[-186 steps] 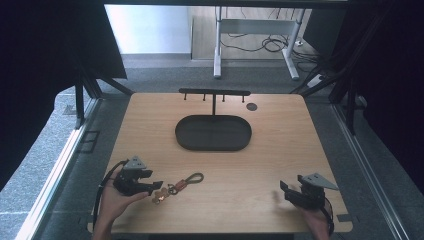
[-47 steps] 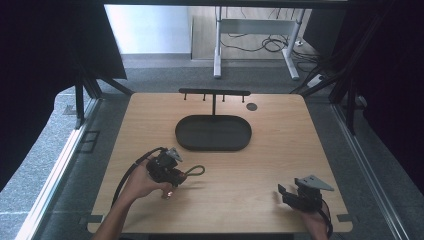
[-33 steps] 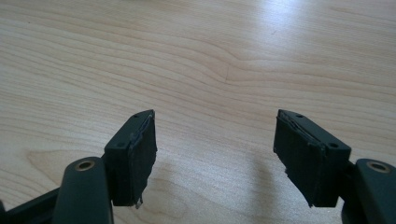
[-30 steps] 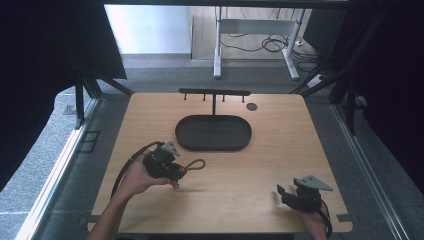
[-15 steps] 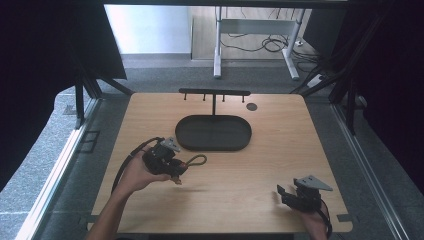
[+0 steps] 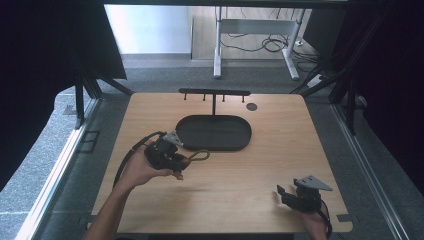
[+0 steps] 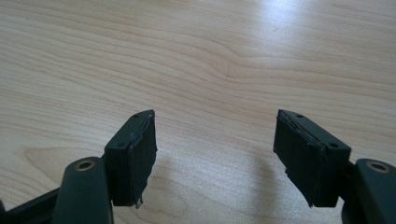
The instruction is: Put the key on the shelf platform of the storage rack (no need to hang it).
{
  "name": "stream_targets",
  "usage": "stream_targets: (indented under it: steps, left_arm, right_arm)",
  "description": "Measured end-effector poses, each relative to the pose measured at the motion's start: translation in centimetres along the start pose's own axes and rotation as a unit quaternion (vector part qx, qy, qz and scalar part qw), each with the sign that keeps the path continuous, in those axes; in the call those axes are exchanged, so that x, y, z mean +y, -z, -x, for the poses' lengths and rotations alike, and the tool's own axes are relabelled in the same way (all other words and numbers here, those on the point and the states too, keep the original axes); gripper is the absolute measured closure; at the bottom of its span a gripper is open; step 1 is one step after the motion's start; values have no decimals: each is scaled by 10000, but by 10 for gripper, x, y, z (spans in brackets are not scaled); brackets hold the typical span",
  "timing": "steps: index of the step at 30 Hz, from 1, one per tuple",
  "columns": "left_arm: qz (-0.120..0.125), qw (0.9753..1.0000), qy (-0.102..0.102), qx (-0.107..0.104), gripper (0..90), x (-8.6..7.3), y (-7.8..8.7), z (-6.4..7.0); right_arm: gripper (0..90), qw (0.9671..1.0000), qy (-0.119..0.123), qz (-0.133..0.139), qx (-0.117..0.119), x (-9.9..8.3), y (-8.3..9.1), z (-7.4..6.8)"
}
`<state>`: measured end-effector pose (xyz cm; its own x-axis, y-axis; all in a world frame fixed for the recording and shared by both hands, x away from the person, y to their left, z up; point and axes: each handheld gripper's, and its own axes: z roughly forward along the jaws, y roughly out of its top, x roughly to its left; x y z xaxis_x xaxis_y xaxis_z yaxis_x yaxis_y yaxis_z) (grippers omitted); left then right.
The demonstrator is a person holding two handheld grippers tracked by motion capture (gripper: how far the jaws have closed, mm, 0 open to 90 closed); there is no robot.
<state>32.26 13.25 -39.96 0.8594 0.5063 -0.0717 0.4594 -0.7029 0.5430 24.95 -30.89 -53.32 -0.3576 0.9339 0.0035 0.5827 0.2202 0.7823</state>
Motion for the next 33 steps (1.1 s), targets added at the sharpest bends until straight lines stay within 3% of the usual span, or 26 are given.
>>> stream_targets:
  steps: [14,33]
  left_arm:
    - [-59,10000,-11,40,666,8,-2,-6]
    - [-127,9999,-31,98,666,31,-6,-15]
  right_arm:
    - [305,10000,8,-34,3,0,-1,0]
    - [305,10000,4,-61,16,-2,-3,0]
